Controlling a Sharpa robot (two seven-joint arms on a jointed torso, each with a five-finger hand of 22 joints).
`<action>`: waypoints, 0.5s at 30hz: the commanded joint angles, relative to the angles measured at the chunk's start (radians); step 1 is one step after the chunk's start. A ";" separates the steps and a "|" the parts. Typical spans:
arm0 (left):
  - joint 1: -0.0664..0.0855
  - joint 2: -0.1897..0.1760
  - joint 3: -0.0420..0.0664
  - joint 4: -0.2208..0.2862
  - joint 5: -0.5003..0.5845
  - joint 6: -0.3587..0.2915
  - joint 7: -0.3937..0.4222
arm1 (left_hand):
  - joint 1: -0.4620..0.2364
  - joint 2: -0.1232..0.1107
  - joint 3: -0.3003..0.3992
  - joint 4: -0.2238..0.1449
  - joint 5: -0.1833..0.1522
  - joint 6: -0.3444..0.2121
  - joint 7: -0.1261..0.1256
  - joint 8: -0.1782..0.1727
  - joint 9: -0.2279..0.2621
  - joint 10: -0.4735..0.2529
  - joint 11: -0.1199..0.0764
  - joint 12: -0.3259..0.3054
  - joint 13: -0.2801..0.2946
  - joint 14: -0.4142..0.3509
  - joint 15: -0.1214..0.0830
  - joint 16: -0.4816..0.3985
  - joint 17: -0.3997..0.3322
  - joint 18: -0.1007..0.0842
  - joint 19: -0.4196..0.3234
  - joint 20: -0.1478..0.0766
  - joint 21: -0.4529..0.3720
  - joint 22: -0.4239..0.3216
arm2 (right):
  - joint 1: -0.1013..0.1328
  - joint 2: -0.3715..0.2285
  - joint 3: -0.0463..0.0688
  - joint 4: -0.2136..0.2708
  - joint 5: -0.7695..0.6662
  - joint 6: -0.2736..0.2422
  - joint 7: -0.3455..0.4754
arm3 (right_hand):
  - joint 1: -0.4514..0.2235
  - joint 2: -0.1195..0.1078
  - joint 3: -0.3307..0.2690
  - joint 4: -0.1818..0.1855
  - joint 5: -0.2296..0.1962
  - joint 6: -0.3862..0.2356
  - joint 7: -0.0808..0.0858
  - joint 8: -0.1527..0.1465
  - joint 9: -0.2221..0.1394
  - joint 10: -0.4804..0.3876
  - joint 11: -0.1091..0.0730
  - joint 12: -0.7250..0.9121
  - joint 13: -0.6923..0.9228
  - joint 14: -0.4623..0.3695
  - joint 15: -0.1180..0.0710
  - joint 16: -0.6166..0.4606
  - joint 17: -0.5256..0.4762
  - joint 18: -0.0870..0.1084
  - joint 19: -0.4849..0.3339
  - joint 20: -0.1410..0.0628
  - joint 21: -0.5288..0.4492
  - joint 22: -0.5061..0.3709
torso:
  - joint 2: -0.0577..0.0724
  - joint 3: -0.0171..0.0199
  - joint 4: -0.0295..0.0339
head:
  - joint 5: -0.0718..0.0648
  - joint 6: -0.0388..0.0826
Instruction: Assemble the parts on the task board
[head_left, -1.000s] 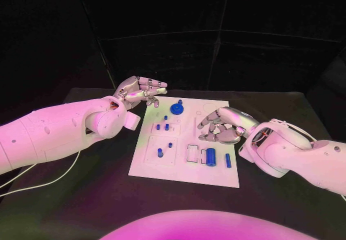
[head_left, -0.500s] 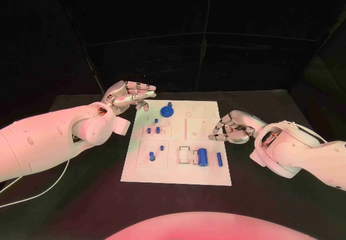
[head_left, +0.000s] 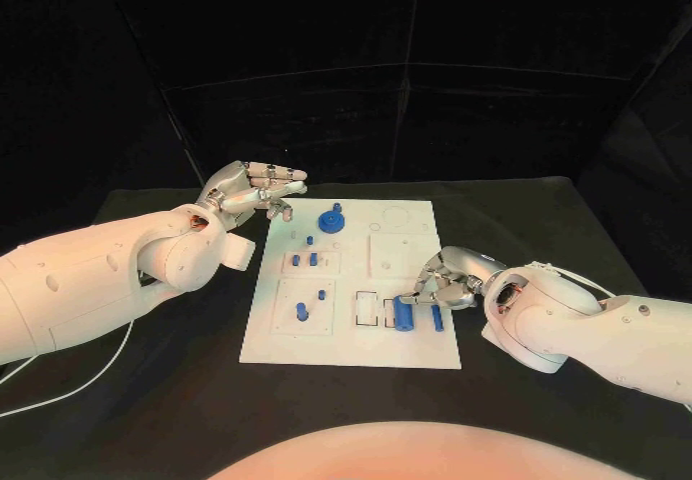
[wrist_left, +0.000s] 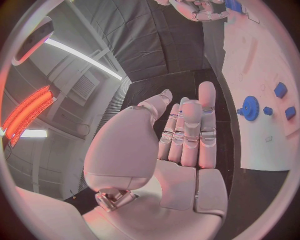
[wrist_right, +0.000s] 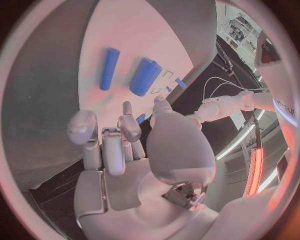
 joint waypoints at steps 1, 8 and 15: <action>0.001 -0.001 0.001 0.004 0.007 0.010 0.005 | 0.000 0.012 -0.006 -0.002 -0.003 -0.004 0.002 -0.001 -0.001 -0.005 -0.002 0.002 0.001 -0.006 0.000 -0.004 -0.001 0.013 -0.001 0.007 -0.003 -0.002 | -0.008 0.012 0.000 -0.003 -0.026 0.019 -0.041 | -0.013 0.003 -0.008 0.000 -0.006 -0.005 0.000 0.008 0.002 0.009 -0.002 0.008 0.007 0.086 0.006 0.006 0.159 -0.006 0.002 0.004 0.004 0.002 | 0.001 0.0003 -0.0019 | 0.001 -0.003; 0.001 -0.003 0.001 0.004 0.007 0.010 0.005 | 0.000 0.012 -0.008 -0.001 -0.003 -0.004 0.002 0.000 -0.001 -0.006 -0.001 0.004 0.002 -0.006 0.000 -0.004 -0.001 0.013 -0.001 0.007 -0.004 -0.003 | -0.019 0.029 0.000 -0.004 -0.027 0.038 -0.046 | -0.025 0.008 -0.020 0.000 -0.009 -0.004 -0.001 0.017 0.008 0.017 -0.003 0.021 0.026 0.086 0.005 0.007 0.160 -0.006 0.004 0.004 0.006 0.006 | 0.000 -0.0001 -0.0006 | -0.005 -0.007; 0.001 -0.004 0.001 0.004 0.007 0.012 0.003 | 0.000 0.012 -0.008 -0.001 -0.003 -0.004 0.002 0.000 -0.001 -0.006 -0.001 0.004 0.002 -0.006 0.000 -0.004 -0.001 0.013 -0.001 0.007 -0.004 -0.003 | -0.023 0.035 0.000 -0.005 -0.037 0.062 -0.062 | -0.041 0.012 -0.035 0.001 -0.013 0.001 -0.005 0.031 0.017 0.028 -0.006 0.040 0.051 0.087 0.003 0.010 0.166 -0.007 0.006 0.003 0.010 0.013 | 0.001 0.0001 -0.0006 | -0.005 -0.010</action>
